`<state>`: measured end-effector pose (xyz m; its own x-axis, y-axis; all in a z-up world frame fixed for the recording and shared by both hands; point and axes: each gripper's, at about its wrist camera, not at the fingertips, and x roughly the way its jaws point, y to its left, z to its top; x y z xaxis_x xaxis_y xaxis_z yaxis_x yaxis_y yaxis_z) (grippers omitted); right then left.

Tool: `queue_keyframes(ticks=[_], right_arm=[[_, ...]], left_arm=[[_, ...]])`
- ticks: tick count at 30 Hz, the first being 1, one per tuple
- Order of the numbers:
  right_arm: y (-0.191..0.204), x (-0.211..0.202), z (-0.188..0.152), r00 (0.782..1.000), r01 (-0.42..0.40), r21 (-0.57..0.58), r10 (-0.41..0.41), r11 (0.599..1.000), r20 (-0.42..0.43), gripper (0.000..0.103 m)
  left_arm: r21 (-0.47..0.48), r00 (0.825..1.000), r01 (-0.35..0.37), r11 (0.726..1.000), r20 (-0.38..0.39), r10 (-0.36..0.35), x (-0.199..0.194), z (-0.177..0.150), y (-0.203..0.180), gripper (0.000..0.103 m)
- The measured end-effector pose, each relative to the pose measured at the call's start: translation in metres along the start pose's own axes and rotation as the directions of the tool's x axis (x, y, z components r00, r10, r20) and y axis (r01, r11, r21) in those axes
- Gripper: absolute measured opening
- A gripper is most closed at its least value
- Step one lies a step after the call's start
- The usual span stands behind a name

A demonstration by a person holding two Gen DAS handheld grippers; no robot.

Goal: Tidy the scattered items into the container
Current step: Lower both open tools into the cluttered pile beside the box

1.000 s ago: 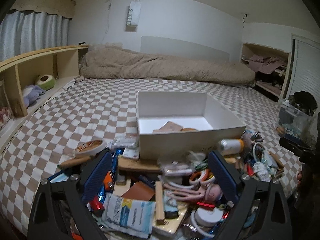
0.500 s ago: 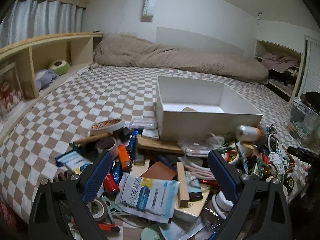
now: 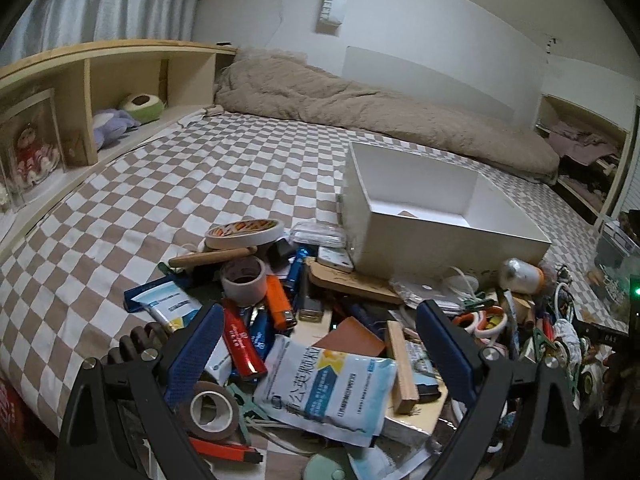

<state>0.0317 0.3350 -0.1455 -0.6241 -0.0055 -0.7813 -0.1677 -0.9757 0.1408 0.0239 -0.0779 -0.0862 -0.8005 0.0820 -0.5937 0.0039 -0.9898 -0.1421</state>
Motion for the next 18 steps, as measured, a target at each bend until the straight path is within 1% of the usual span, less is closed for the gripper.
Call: queue_keyframes(ticks=[2, 3, 5, 8, 11, 14, 18], right_arm=[[0.0, 0.006, 0.0, 1.0, -0.024, -0.001, 0.024, 1.0, -0.017, 0.1], [-0.004, 0.007, 0.0, 0.999, -0.043, 0.024, 0.044, 0.999, -0.024, 0.1], [-0.009, 0.006, -0.001, 0.998, -0.061, 0.049, 0.062, 0.997, -0.02, 0.099], [-0.015, 0.002, -0.003, 0.997, -0.078, 0.081, 0.079, 0.994, -0.01, 0.095], [-0.014, 0.001, -0.005, 0.998, -0.066, 0.072, 0.067, 0.995, -0.012, 0.094], [-0.011, 0.001, -0.006, 0.999, -0.041, 0.05, 0.041, 0.998, 0.0, 0.089], [-0.011, 0.0, -0.005, 0.999, -0.042, 0.042, 0.041, 0.998, 0.018, 0.086]], left_arm=[[-0.012, 1.0, -0.006, 1.0, -0.003, 0.006, 0.001, 0.0, 0.004, 0.097], [-0.017, 1.0, -0.008, 1.0, -0.003, 0.008, 0.001, 0.0, 0.005, 0.097], [-0.025, 1.0, -0.011, 1.0, -0.005, 0.011, 0.002, 0.0, 0.008, 0.097], [-0.033, 1.0, -0.015, 0.999, -0.008, 0.014, 0.003, 0.001, 0.011, 0.097], [-0.031, 1.0, -0.024, 0.999, -0.007, 0.024, 0.003, 0.001, 0.011, 0.097], [-0.035, 0.999, -0.046, 0.998, -0.001, 0.046, 0.001, 0.002, 0.015, 0.097], [-0.079, 0.996, -0.088, 0.993, 0.001, 0.088, -0.001, 0.004, 0.029, 0.097]])
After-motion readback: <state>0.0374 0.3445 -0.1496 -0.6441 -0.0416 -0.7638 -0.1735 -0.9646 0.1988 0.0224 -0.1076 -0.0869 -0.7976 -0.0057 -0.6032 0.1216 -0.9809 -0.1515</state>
